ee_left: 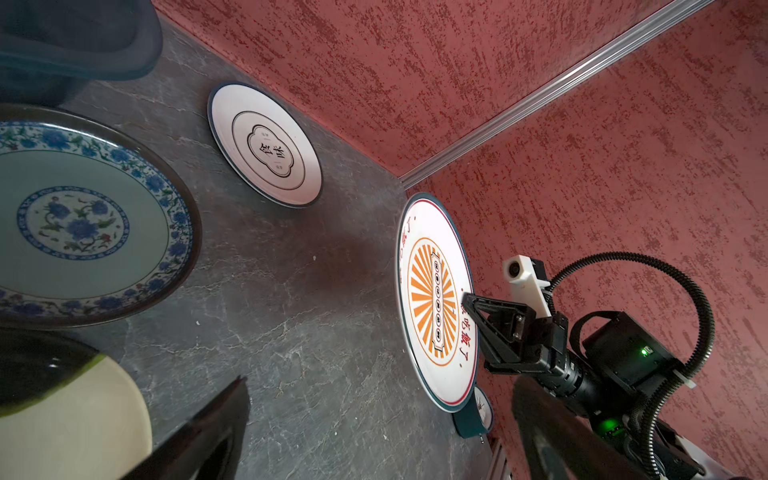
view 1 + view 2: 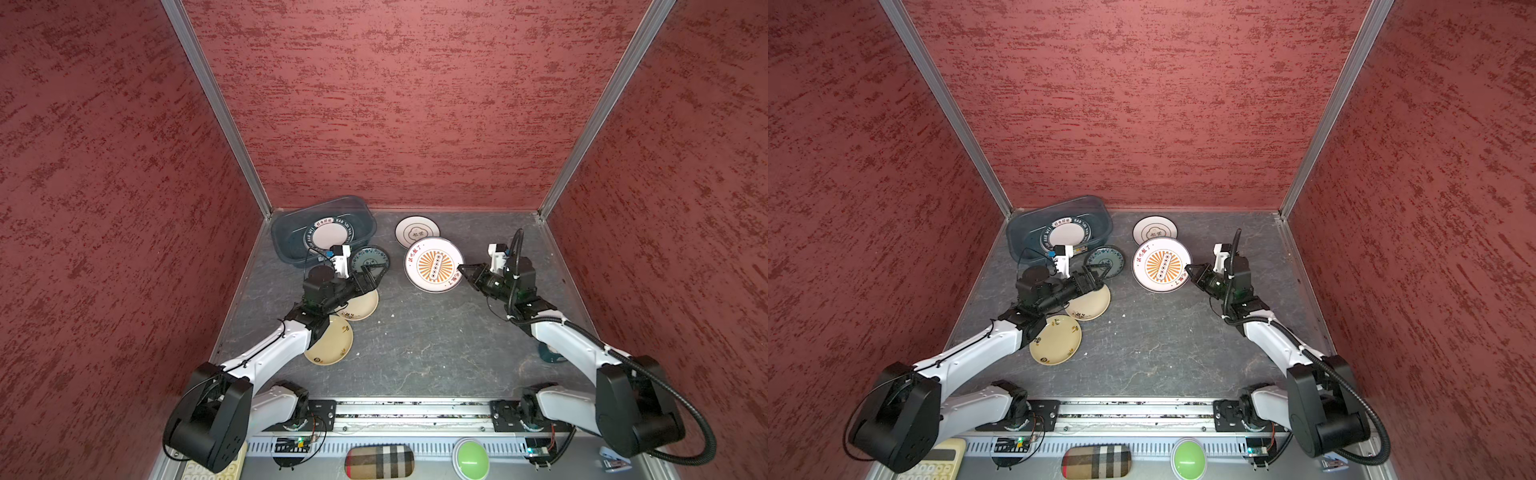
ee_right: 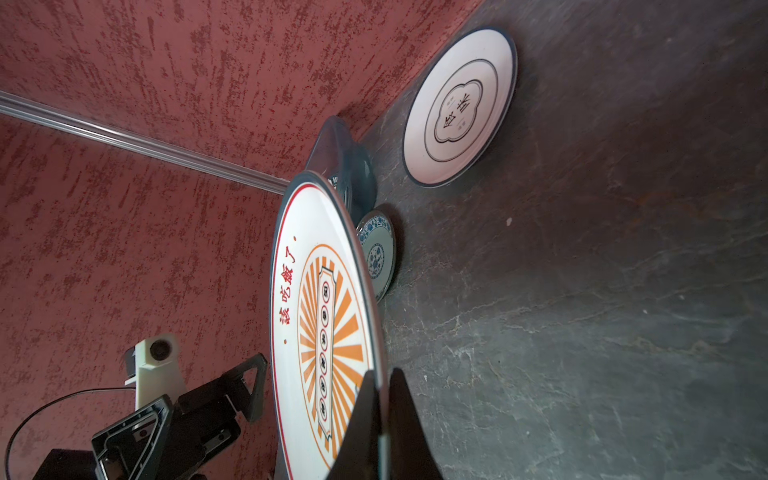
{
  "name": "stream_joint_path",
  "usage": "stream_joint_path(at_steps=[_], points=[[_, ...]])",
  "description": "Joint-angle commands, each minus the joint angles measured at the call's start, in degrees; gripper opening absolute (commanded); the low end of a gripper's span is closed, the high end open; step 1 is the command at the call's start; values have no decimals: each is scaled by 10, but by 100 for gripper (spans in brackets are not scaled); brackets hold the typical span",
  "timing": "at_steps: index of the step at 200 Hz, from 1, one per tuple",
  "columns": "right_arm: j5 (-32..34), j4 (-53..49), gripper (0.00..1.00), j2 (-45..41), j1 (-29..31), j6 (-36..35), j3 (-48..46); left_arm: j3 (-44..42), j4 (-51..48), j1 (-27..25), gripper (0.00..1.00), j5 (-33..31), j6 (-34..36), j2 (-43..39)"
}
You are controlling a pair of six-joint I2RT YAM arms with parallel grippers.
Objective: Place the plates into the plastic bin on the countertop
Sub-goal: 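Grasp the upright sunburst plate rim with the left gripper beside the right gripper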
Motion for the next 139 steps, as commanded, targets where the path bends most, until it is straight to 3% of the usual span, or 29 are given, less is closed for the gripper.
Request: stream_joint_path(at_steps=[1, 66, 139], points=[[8, 37, 0, -31, 14, 31, 4, 8, 42, 2, 95, 11, -11, 21], [-24, 0, 0, 33, 20, 30, 103, 46, 185, 7, 84, 52, -82, 131], [-51, -44, 0, 133, 22, -17, 193, 114, 214, -3, 78, 68, -90, 207]])
